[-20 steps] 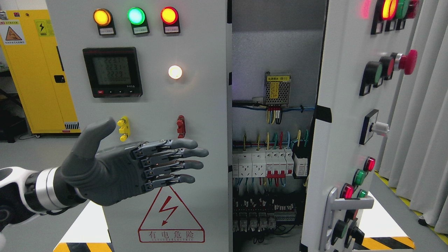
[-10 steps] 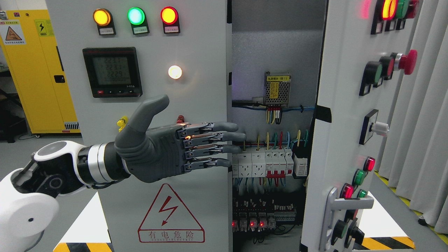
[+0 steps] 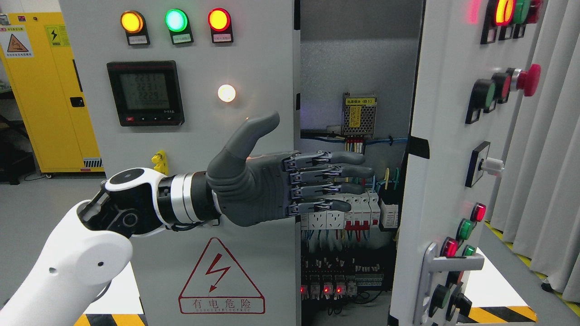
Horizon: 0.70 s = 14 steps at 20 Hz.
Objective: Open door with both hands
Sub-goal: 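Reach the left hand across to the edge of the ajar door, then push the ajar door outward with the left hand to swing it wide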
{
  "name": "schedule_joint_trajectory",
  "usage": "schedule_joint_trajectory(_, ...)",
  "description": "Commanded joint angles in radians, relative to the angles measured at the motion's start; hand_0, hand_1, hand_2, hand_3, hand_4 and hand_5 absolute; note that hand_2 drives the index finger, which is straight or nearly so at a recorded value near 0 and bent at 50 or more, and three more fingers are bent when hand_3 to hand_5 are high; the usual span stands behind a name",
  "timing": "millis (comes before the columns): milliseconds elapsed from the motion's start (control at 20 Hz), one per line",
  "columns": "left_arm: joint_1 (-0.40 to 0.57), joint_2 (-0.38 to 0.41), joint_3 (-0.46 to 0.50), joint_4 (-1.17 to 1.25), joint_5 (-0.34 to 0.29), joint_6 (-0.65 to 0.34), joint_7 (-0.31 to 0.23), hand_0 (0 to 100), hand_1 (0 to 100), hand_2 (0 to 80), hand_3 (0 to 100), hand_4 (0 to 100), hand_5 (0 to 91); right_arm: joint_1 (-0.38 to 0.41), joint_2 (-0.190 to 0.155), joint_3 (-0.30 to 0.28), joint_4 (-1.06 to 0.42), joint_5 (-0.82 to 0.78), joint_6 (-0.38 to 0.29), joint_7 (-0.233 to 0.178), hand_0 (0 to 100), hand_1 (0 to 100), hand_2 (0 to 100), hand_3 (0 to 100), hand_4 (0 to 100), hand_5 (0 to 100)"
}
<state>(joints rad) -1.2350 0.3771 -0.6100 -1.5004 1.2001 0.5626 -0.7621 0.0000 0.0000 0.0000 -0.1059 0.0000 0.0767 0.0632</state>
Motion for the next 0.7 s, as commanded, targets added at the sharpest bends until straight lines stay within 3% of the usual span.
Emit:
schedule_joint_trajectory(0, -0.057, -0.222, -0.031, 0.117, -0.063, 0.019, 0.0, 0, 0, 0.0, 0, 0, 0.0, 0.018, -0.023, -0.006, 0.0, 0.002, 0.0, 0.0, 22, 0, 0, 0, 0, 0)
schedule_joint_trajectory(300, -0.066, -0.228, -0.031, 0.111, -0.065, 0.029, 0.003, 0, 0, 0.0, 0, 0, 0.0, 0.018, -0.023, -0.006, 0.0, 0.002, 0.0, 0.0, 22, 0, 0, 0, 0, 0)
schedule_joint_trajectory(501, -0.063, -0.244, -0.03, 0.101, -0.065, 0.037, 0.081, 0, 0, 0.0, 0, 0, 0.0, 0.018, -0.023, -0.006, 0.0, 0.002, 0.0, 0.0, 22, 0, 0, 0, 0, 0)
schedule_joint_trajectory(651, -0.061, -0.251, -0.028, 0.095, -0.065, 0.037, 0.084, 0, 0, 0.0, 0, 0, 0.0, 0.018, -0.023, -0.006, 0.002, 0.002, 0.0, 0.0, 22, 0, 0, 0, 0, 0)
